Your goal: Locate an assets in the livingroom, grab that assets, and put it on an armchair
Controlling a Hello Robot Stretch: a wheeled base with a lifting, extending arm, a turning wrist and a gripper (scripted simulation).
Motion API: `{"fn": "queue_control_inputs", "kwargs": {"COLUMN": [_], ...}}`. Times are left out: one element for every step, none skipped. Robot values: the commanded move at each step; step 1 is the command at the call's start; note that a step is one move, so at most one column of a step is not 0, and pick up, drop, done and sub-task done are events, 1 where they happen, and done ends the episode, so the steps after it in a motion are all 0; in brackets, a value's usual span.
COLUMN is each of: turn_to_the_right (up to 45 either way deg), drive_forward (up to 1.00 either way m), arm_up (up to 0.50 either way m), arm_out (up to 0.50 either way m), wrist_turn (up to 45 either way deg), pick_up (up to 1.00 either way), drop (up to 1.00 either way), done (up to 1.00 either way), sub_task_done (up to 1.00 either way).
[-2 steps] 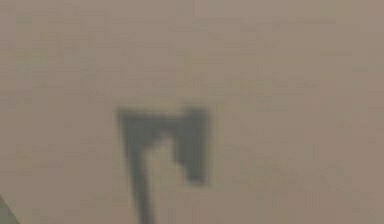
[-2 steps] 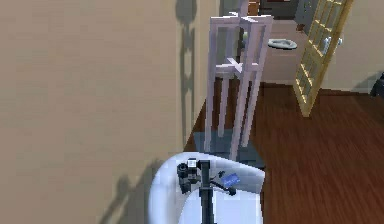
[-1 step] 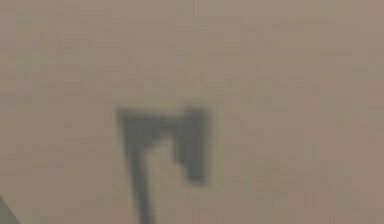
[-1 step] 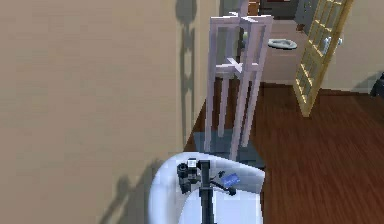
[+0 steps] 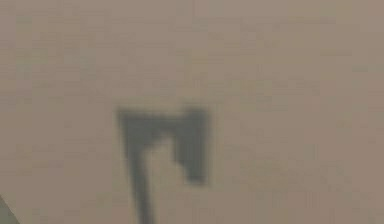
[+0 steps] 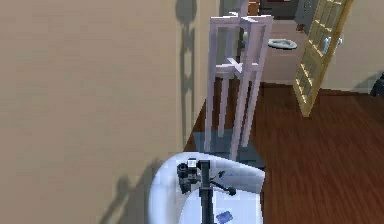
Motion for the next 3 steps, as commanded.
{"fn": "queue_control_inputs", "kwargs": {"turn_to_the_right": [0.0,0.0,0.0], "drive_forward": [0.00,0.00,0.00], "arm_up": [0.10,0.00,0.00], "arm_out": [0.00,-0.08,0.00], "wrist_turn": [0.0,0.0,0.0], "pick_up": [0.00,0.00,0.00], "drop": [0.00,0.00,0.00], "done": [0.00,0.00,1.00], "sub_task_done": [0.00,0.00,0.00]}}
